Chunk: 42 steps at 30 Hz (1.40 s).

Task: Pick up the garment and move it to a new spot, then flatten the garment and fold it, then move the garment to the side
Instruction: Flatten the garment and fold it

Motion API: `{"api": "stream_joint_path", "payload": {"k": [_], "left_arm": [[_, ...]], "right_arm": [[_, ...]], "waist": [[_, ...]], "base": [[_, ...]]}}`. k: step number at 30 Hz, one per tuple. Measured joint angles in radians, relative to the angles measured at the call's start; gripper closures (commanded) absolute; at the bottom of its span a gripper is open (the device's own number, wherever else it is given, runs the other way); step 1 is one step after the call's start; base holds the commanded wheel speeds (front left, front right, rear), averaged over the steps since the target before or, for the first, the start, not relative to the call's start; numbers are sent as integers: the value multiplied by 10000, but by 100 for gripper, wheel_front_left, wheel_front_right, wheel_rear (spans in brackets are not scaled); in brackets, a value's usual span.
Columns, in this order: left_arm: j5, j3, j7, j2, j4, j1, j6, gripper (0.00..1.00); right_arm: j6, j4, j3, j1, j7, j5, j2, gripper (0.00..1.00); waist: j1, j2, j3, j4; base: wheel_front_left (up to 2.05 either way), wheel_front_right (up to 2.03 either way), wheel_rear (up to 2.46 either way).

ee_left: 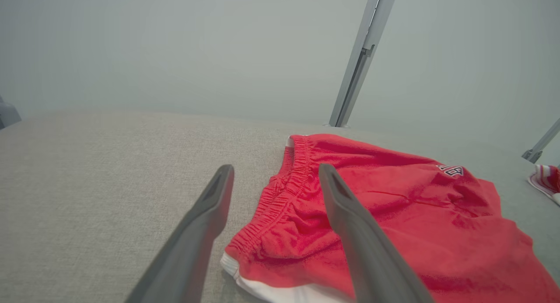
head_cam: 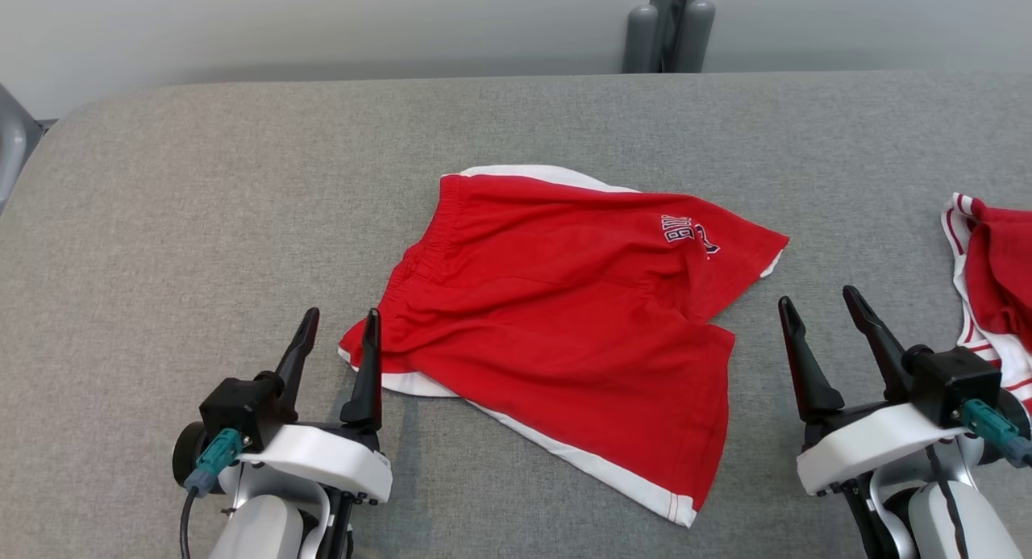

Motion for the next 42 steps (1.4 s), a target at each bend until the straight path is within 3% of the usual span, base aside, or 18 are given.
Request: {"api": "stream_joint_path", "payload": {"k": [11,21,31,32,33,34,42], "left_arm": [[65,-366,0,-38,6,-102,-140,0],[-119,-848,0,-42,40,-387,-58,0],[-309,-1120,0,-44,-19,-525,46,0],[-334,-1137,0,-44,-27,-553,54,0],[-374,-1145,0,-42,-38,-578,73,0],[-385,-1164,0,-46,-40,-603,79,0],[-483,-1195,0,-44,8,-630,169,0]], "right_arm": [[-2,1218,-924,-1267,792,1022,-144,0],[-2,3802,-1530,-2894,1202,1804,-844,0],[-2,5407,-1085,-3789,1187,2309,-1273,0],[-2,5490,-995,-3843,1166,2328,-1325,3],[-2,5557,-905,-3901,1156,2370,-1367,69],[-2,5616,-796,-3956,1106,2401,-1415,100],[-2,5731,-82,-4239,554,2266,-1956,100]], "waist": [[0,0,456,482],[0,0,973,1261],[0,0,1338,1748],[0,0,1366,1777],[0,0,1389,1801],[0,0,1407,1820],[0,0,1318,1823]], "base": [[0,0,0],[0,0,0],[0,0,0],[0,0,0],[0,0,0],[0,0,0],[0,0,0]]}}
